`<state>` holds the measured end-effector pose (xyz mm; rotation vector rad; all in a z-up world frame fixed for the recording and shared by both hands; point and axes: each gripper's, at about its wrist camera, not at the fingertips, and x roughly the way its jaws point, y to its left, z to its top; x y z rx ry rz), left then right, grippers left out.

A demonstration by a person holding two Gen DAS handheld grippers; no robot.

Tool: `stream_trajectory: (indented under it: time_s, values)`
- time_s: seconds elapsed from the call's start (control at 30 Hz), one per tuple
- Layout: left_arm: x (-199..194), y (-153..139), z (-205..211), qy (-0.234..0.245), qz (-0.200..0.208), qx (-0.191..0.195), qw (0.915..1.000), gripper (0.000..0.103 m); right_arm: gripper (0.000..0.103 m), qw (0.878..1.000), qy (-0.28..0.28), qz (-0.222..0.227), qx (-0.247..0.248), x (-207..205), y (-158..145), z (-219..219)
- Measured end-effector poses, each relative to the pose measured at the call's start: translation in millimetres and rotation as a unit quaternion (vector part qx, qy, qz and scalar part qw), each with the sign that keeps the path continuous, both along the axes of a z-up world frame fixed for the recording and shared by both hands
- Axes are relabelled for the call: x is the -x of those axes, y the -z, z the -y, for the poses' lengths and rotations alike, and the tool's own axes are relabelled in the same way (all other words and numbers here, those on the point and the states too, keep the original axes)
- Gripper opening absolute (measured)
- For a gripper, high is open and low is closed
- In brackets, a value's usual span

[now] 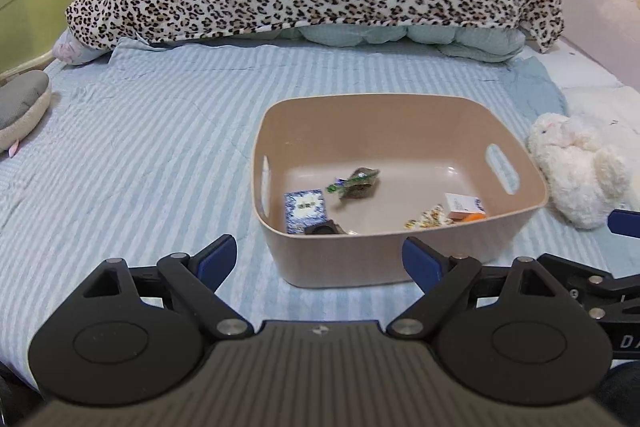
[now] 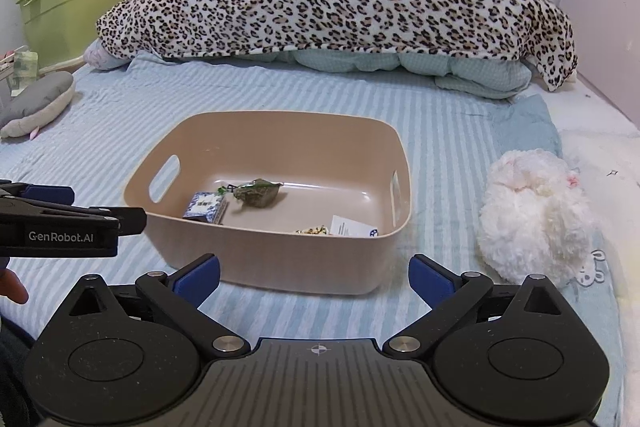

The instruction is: Organize objects

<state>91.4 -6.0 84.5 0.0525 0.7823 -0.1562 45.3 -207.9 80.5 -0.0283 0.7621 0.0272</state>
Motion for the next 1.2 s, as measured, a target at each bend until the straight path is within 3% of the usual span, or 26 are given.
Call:
stream_trajectory:
  time_s: [0.3,0.47,0.73,1.2]
  values:
    - [39,-12,2,0.008,0.004,0.015,0.9998,0.090,0.103,1.000,0.003,0.025,-0.009,37,-15,-5]
    - [58,-17,4,0.010,0.024,-0.005,0.9996,0.090,0.103,0.999,0.004,0.026,-0.024,51,-17,-5]
    - [86,-26,-4,0.012,0.027,0.028,0.9992,0.090,0.103,0.999,0.005,0.032,-0.036,73,-24,-3]
    - [131,-34,-5,0.018,0.036,0.003,0.9992,0.090,0.103,0.998,0.013,0.032,-0.053,102,-29,1]
